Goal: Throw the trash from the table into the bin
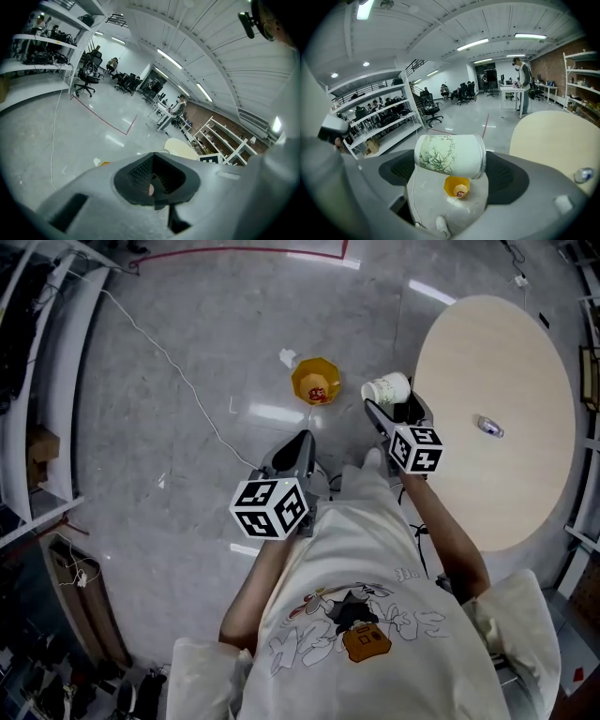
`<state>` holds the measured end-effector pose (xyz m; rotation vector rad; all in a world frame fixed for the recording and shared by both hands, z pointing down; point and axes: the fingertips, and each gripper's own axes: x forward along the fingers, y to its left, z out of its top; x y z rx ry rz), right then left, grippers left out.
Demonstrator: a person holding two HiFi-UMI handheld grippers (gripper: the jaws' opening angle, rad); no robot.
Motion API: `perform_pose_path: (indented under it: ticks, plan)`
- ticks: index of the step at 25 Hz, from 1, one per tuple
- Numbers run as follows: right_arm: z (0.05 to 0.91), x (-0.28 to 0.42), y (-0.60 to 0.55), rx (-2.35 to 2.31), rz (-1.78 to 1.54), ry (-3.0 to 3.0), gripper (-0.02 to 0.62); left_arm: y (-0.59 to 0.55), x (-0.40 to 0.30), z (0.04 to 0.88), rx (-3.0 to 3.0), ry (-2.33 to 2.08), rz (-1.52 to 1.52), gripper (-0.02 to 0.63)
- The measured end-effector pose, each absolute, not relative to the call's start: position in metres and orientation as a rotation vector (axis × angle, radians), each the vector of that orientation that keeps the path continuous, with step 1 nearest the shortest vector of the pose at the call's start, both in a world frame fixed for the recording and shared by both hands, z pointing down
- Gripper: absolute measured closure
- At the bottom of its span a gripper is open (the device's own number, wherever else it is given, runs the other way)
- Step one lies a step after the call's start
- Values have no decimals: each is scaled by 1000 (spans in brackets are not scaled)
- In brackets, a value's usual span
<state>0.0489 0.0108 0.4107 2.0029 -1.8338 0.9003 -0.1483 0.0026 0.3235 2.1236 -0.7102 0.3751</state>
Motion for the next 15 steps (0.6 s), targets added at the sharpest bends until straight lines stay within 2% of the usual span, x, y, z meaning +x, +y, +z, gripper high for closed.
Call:
perform_pose_path:
  ticks: [7,15]
  plan:
    - [399,-12,-11,1866,840,-1918,115,-28,-169,310,2140,-725,280,606]
    - [395,-46,-19,1749,816,-1941,115,-44,-166,304,2114,-700,236,606]
